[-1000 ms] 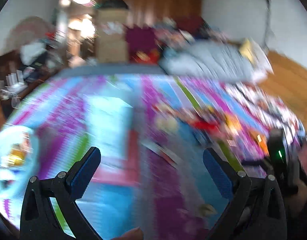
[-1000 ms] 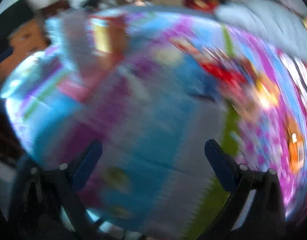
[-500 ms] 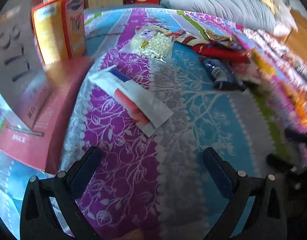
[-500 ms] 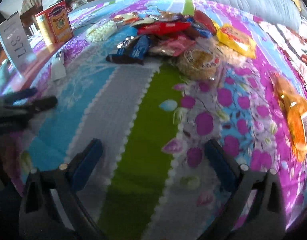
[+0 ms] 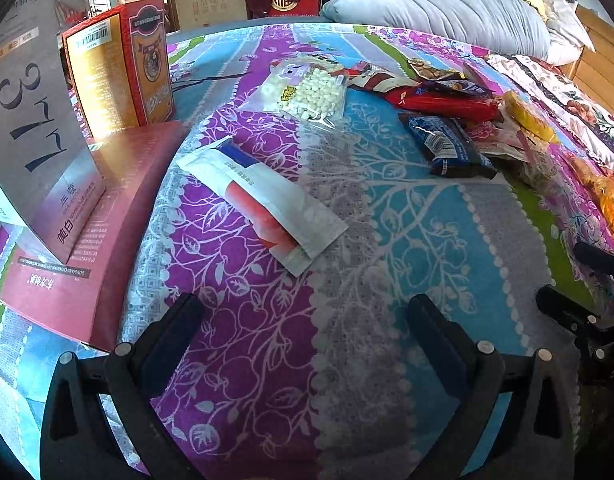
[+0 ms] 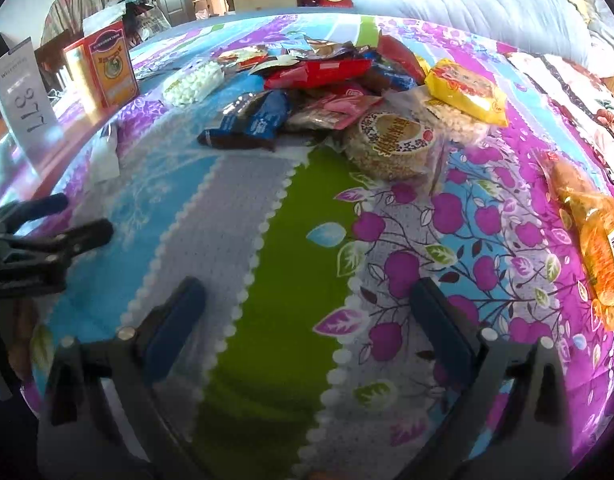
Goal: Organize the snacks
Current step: 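Move both grippers back toward the snack pile on the bed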
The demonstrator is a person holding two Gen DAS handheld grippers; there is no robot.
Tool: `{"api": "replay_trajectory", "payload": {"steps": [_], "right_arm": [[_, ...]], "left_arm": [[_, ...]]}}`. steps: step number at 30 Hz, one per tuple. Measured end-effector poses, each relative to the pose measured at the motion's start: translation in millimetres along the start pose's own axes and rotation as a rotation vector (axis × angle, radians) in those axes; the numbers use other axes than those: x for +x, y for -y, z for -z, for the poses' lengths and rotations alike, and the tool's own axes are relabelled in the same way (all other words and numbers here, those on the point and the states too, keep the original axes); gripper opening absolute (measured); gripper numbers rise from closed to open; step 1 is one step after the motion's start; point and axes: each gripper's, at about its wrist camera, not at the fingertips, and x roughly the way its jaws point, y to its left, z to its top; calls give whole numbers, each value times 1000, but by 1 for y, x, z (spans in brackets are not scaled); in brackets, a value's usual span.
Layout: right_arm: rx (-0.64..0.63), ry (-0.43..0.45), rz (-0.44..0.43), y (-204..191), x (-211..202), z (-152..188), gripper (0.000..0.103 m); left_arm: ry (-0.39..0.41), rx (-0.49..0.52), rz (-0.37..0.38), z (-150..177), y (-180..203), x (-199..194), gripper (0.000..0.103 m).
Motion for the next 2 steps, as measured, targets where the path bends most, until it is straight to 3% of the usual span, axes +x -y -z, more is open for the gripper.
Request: {"api": "replay_trajectory", "payload": {"steps": [2], "right_arm": [[-1, 0, 1, 1, 0, 0, 103]], "left_arm": [[-1, -1, 1, 0, 0, 0, 103]]}}
